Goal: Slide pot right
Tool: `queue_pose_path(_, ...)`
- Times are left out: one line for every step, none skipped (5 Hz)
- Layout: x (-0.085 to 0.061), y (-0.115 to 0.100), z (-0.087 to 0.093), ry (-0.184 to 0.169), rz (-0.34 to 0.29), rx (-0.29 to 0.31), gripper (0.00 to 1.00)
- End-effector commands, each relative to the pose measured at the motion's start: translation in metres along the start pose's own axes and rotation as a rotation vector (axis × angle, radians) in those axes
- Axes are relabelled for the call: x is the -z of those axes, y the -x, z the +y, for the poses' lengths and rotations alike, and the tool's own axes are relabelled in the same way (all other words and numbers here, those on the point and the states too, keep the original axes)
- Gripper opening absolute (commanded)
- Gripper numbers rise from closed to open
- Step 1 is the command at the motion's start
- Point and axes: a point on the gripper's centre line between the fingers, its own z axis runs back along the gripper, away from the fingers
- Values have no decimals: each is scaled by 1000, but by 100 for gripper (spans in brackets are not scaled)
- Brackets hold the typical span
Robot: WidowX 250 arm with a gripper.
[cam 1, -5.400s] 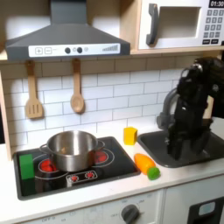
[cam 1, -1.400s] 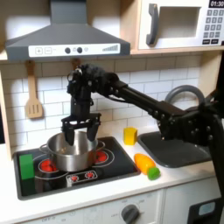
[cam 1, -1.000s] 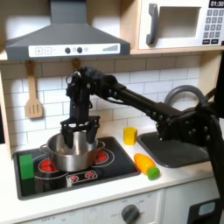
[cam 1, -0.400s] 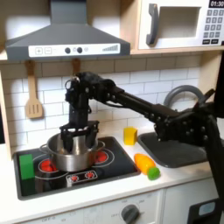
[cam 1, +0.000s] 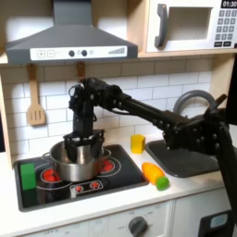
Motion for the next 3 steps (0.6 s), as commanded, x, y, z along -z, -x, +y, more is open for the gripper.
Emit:
queue_pose_path(9, 8, -9, 7, 24, 24, 100)
queue_pose_path(11, 11, -12, 16, 34, 28, 100)
queue_pose_path(8, 16, -19, 18, 35, 45, 100)
